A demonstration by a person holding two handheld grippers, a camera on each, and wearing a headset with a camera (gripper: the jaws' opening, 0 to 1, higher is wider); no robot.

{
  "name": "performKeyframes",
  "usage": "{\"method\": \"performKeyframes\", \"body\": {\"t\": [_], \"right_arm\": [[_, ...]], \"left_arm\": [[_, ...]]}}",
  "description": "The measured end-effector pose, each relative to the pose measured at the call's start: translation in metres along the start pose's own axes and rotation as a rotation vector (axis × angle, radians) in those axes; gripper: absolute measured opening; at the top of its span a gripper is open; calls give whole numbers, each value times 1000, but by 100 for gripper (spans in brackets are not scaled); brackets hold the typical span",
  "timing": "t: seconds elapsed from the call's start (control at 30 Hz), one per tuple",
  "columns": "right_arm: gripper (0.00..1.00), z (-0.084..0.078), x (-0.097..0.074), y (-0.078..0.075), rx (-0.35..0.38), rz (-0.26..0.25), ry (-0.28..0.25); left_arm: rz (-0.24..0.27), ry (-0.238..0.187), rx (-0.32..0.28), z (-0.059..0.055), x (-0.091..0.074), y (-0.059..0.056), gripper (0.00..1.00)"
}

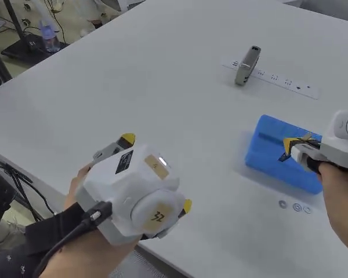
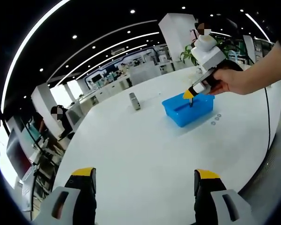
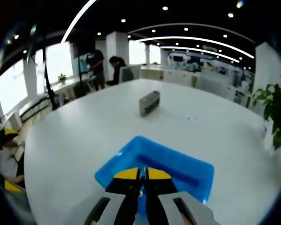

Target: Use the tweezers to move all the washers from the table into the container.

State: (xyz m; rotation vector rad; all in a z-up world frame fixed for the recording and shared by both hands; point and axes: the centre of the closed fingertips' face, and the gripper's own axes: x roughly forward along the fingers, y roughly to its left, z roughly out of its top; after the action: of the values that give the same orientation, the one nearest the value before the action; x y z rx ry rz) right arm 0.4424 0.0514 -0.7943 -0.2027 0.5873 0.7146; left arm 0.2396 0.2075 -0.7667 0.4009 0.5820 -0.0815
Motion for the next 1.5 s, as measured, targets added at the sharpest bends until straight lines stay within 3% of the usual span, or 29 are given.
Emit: {"method": "performKeyframes", "body": {"t": [0.63,0.8,1.5], "right_arm": [[0,-6,-1,1,-45,-21,-17],[0,-6,-2,-3,-3,-18,-18],[0,0,7,6,1,2,-15]], "left_arm": [[-1,2,6,-1,0,0,88],[-3,1,4,0,0,0,88],[1,9,9,-1,1,0,87]]}}
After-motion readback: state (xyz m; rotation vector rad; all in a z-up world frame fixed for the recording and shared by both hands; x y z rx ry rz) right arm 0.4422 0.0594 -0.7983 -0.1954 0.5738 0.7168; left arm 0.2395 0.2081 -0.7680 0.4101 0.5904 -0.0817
